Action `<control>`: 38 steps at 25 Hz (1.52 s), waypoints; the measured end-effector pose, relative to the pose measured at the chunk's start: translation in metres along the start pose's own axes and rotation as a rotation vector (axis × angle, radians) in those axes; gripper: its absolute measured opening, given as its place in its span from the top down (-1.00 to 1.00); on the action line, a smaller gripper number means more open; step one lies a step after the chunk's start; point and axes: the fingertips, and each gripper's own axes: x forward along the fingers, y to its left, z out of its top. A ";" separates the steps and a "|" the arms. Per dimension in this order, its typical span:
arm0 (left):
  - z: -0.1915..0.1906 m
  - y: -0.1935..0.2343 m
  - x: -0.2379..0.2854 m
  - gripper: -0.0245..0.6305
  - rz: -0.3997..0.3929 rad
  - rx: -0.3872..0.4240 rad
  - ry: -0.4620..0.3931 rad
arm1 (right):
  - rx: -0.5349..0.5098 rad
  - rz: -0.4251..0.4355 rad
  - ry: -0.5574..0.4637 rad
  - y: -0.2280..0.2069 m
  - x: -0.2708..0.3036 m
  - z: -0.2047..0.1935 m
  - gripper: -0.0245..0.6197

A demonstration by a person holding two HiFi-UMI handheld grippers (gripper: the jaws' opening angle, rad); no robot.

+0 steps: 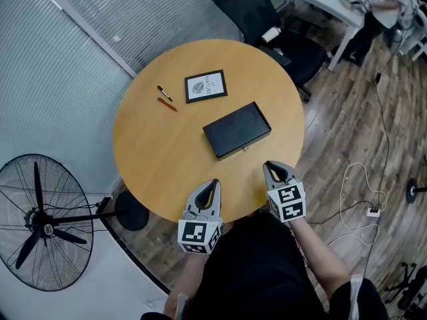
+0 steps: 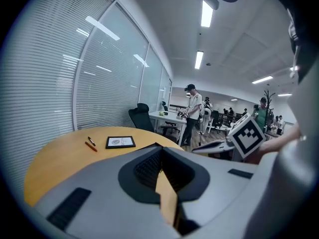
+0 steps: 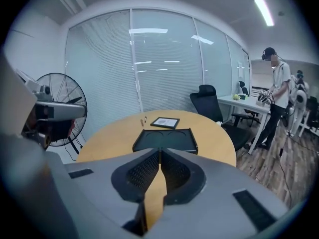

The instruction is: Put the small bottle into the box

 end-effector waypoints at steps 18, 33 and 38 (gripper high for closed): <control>0.042 -0.021 -0.040 0.93 0.148 -0.025 -0.091 | -0.034 0.168 -0.255 0.002 -0.087 0.094 0.89; 0.054 -0.028 -0.049 0.93 0.147 0.006 -0.113 | -0.055 0.226 -0.282 0.014 -0.115 0.102 0.90; 0.046 -0.032 -0.050 0.93 0.143 -0.007 -0.106 | -0.088 0.210 -0.265 0.017 -0.113 0.092 0.90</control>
